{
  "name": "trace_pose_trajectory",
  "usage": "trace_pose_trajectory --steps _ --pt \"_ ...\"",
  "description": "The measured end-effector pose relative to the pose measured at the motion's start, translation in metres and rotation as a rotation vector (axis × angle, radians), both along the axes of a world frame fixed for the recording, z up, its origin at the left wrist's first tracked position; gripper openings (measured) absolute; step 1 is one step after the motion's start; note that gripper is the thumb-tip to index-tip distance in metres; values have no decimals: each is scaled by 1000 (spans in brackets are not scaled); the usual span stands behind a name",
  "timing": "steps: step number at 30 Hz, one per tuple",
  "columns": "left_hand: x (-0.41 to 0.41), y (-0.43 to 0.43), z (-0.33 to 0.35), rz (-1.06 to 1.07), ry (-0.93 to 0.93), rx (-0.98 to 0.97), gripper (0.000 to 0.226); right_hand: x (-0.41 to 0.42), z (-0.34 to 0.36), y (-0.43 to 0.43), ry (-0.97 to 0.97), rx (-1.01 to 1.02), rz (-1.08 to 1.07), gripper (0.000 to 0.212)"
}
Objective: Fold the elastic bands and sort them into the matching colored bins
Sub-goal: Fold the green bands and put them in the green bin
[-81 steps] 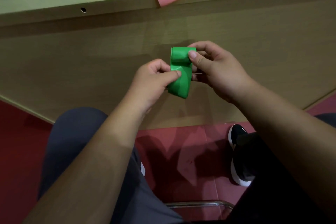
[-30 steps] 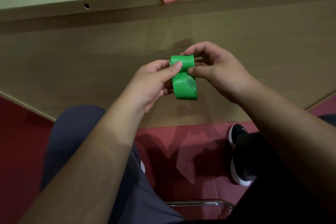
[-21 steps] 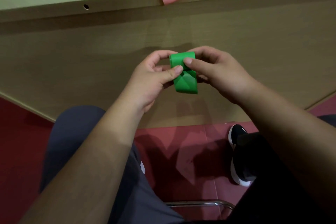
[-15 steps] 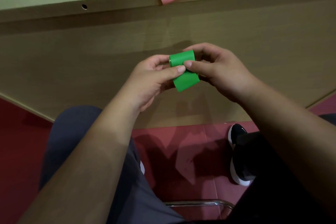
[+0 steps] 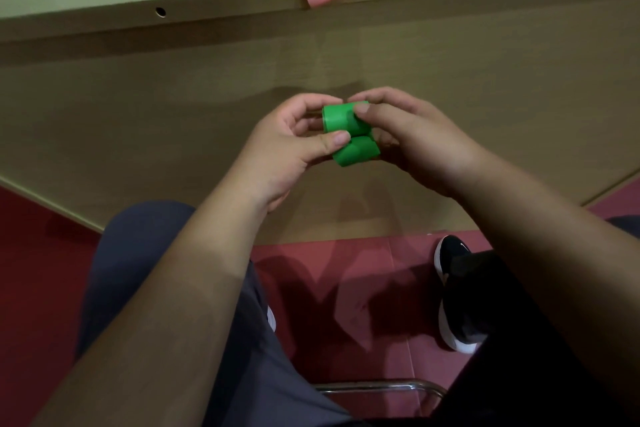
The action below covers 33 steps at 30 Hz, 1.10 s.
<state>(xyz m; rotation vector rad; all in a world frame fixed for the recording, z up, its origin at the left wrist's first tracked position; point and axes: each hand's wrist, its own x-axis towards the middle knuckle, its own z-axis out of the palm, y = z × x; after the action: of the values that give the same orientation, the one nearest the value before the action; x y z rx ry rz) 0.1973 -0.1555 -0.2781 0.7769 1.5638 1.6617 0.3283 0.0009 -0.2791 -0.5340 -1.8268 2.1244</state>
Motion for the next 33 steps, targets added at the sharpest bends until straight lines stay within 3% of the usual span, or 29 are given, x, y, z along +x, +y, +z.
trace_pose_trajectory --steps 4,11,18,24,33 --pt "1 2 -1 20 -41 -17 43 -1 1 0 7 42 -59 7" --pt "4 2 4 -1 -95 -85 38 -2 -2 3 70 65 -103 21" --pt "-2 6 -3 22 -65 -31 46 2 -4 6 60 274 -89 35" --pt "-4 4 -4 9 23 -1 46 1 -4 11 6 255 -52 36" --pt "0 2 3 -27 -1 -47 47 6 0 13 20 359 -85 25"
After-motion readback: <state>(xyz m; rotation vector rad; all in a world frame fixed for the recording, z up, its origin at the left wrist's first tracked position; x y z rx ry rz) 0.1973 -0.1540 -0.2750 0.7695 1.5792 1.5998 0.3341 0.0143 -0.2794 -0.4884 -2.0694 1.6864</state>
